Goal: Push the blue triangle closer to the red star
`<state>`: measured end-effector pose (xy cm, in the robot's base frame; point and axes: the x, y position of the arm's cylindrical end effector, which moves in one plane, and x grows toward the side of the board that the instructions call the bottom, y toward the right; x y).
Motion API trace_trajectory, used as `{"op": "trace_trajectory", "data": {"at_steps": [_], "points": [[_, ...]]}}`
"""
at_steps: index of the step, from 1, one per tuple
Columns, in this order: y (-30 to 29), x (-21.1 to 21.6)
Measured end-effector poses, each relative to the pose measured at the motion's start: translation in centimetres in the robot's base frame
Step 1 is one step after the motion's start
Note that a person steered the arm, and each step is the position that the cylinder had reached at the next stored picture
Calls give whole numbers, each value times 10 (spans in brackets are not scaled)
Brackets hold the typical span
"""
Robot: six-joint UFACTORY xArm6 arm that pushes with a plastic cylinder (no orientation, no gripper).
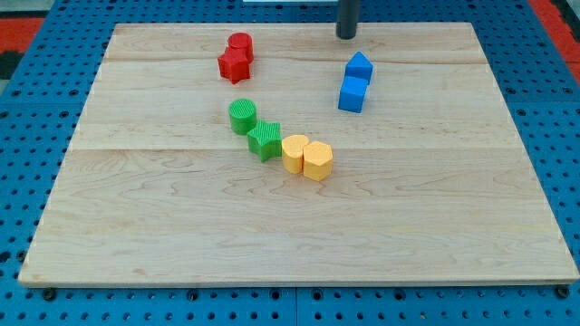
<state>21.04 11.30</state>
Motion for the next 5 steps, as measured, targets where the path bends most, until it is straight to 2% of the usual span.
{"op": "trace_trajectory", "data": {"at_steps": [1, 2, 4, 5], "points": [[100, 58], [69, 75], [-68, 85], [-79, 97]]}}
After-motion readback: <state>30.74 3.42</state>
